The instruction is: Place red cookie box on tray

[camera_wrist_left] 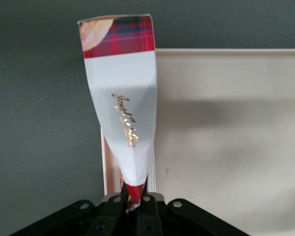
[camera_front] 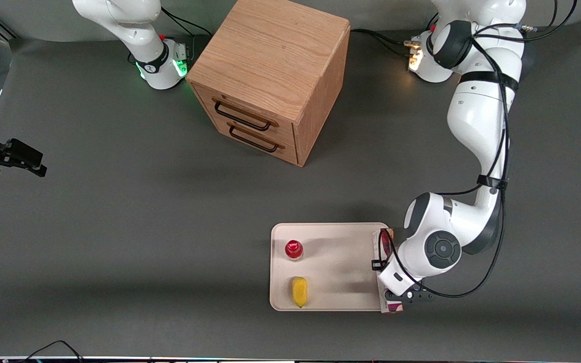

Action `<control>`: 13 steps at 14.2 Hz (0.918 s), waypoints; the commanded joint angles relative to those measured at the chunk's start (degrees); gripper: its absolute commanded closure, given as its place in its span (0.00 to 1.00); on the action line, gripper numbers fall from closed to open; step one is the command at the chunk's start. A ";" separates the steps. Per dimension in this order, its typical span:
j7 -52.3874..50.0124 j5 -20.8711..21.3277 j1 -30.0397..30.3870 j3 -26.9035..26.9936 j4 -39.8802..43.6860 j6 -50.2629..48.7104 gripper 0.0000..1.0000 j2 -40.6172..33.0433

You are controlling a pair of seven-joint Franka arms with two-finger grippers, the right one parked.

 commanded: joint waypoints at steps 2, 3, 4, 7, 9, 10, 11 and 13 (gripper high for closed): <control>-1.22 -0.69 -0.75 0.57 0.59 -2.13 0.45 -0.35; -1.04 -0.43 -0.75 0.57 0.50 -1.87 0.00 -0.61; -1.13 -0.34 -0.75 0.57 0.50 -1.61 0.00 -0.70; -1.21 -0.34 -0.41 0.57 -3.86 0.93 0.00 -4.63; -0.60 -0.69 1.87 0.48 -10.90 5.94 0.00 -10.78; -0.34 -0.78 3.53 0.48 -13.10 6.04 0.00 -13.42; -0.34 -0.87 4.94 0.22 -14.08 4.91 0.00 -15.80; -0.34 -0.78 7.06 -0.49 -17.06 -0.26 0.00 -22.11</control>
